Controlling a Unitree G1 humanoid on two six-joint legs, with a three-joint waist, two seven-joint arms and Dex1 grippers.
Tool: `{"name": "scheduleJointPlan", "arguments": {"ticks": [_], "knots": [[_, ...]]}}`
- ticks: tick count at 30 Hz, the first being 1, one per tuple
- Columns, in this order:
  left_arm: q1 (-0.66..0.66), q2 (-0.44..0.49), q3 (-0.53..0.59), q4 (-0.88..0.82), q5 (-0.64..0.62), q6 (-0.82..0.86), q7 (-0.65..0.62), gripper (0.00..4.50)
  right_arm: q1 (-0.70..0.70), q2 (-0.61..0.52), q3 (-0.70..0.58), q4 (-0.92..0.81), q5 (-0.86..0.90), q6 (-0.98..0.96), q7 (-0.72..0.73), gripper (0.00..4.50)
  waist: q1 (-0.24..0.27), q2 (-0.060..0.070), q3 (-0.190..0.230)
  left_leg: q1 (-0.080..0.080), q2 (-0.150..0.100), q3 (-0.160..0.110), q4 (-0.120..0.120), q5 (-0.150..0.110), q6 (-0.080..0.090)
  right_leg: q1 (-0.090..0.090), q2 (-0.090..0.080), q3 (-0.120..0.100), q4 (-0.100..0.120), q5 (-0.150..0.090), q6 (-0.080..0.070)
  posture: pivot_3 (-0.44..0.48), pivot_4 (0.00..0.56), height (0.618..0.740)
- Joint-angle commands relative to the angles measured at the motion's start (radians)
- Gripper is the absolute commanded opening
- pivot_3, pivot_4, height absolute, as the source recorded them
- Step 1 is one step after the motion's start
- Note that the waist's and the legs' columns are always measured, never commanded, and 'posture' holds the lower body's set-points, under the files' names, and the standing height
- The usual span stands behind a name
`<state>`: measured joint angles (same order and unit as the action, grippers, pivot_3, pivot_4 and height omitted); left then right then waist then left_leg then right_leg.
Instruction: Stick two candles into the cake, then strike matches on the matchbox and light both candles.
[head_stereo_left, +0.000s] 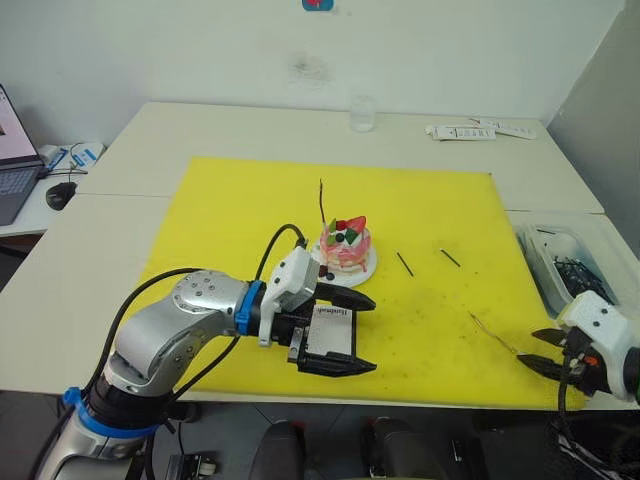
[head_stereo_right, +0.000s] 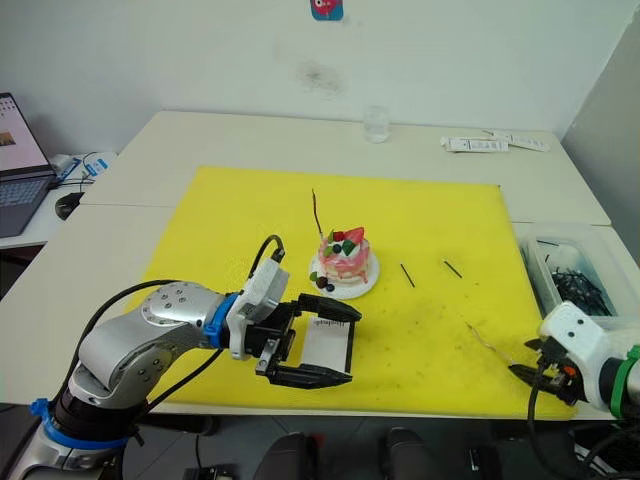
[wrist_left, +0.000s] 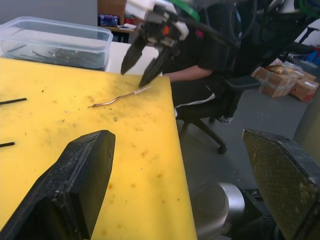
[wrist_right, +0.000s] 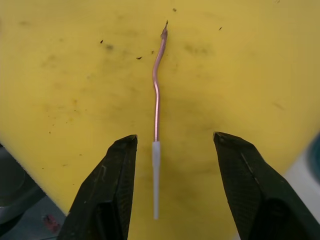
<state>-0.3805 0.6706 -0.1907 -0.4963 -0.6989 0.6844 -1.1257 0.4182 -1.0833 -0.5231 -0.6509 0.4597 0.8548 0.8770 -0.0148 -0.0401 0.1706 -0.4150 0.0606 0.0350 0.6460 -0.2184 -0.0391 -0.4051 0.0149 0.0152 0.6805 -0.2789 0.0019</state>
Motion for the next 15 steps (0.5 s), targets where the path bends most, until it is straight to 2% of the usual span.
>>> {"name": "scheduleJointPlan", "arguments": {"ticks": [1,4,7,15], "knots": [[0.000,-0.008,0.000,-0.011,0.014,-0.028,0.008,4.50,-0.014,-0.103,-0.031,-0.067,0.016,0.147,0.027,2.51,0.000,0.000,0.000,0.000,0.000,0.000,0.000,0.000,0.000,0.000,0.000,0.000,0.000,0.000,0.000,0.000,0.150,0.740],[0.003,-0.012,-0.011,-0.017,0.035,-0.041,0.012,4.50,-0.062,-0.194,0.011,-0.090,0.044,0.268,0.034,2.51,0.000,0.002,0.000,0.000,0.000,0.000,0.000,0.000,0.000,0.000,0.000,0.000,0.000,0.000,0.000,0.000,0.150,0.740],[0.006,-0.016,-0.026,-0.023,0.060,-0.062,0.009,4.50,-0.146,-0.228,0.103,-0.076,0.067,0.307,0.019,2.51,0.000,0.001,0.000,0.000,0.000,0.000,0.000,0.000,0.000,0.000,0.000,0.000,0.000,0.000,0.000,0.000,0.150,0.740],[-0.001,-0.030,-0.059,-0.035,0.091,-0.094,0.009,4.50,-0.308,-0.251,0.347,0.020,0.028,0.287,-0.007,2.51,0.006,0.001,0.000,0.000,0.000,0.001,0.000,0.000,0.000,0.000,0.000,0.001,-0.001,0.000,0.000,0.000,0.150,0.740]]}}
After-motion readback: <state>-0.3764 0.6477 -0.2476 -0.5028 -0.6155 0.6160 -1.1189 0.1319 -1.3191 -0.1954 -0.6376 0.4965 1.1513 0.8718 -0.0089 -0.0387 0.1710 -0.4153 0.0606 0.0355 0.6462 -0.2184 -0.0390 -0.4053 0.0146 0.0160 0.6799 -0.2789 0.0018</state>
